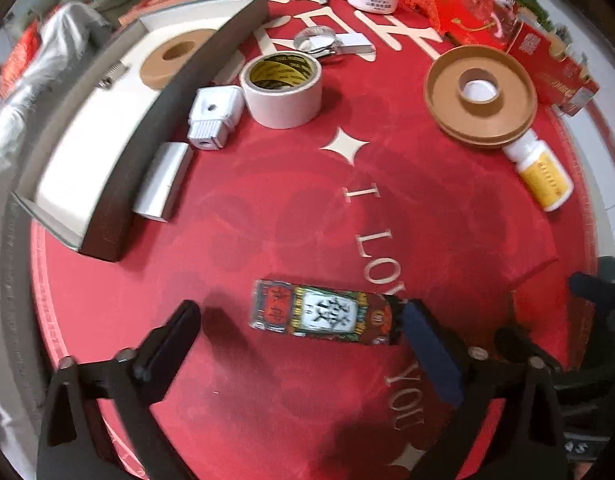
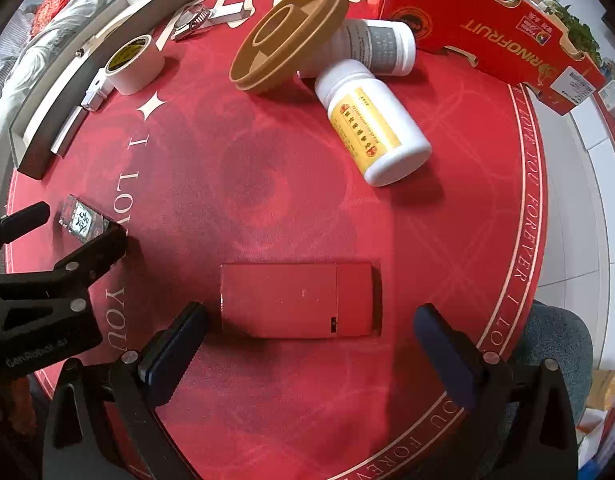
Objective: Organize rigid objects
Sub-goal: 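Grasp the snack packet with the left tool while the right tool lifts the red box, then carry the packet and red box into the grey tray and open both tools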
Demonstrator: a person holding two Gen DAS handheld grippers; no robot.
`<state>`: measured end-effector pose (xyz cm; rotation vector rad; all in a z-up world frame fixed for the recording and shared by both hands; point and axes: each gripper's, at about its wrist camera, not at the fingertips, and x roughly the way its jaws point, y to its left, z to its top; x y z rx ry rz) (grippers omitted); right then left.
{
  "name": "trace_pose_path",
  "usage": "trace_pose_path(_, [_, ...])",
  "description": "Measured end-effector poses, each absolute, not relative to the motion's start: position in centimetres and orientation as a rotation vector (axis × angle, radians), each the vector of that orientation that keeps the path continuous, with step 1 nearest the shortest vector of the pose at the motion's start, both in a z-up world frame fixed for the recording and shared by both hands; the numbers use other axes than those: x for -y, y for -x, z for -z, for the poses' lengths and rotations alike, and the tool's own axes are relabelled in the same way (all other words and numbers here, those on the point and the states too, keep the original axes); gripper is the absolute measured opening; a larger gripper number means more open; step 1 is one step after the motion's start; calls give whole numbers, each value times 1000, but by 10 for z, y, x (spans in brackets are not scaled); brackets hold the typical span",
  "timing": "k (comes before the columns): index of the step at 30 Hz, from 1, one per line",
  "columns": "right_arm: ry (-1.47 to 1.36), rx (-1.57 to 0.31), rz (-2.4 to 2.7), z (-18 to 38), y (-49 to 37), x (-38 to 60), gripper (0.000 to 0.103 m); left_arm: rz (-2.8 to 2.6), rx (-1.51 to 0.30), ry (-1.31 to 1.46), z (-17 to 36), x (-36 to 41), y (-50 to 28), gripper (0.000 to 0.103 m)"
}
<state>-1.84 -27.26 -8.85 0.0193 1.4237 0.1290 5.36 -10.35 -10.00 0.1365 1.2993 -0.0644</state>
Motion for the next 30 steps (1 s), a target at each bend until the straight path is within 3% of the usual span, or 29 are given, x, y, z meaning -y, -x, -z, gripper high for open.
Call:
trace_pose_path(1, [-23, -1411, -123, 86, 19, 274, 84, 70, -1291, -138, 96, 103, -53, 86])
trace_pose_path(2, [-29, -1392, -119, 81, 19, 275, 70, 82, -1279, -145, 98, 108, -55, 71])
trace_pose_path(13, [-125, -1352, -142, 64, 20, 292, 70, 65, -1247, -93, 75, 87, -37, 72])
trace_pose_path(21, [-141, -1268, -183, 28, 22, 283, 70, 3, -1107, -49, 15, 60, -19, 72])
trace_pose_path(30, [-118, -1086, -311, -63, -9, 224, 70, -97, -904, 81, -82, 5, -38, 72])
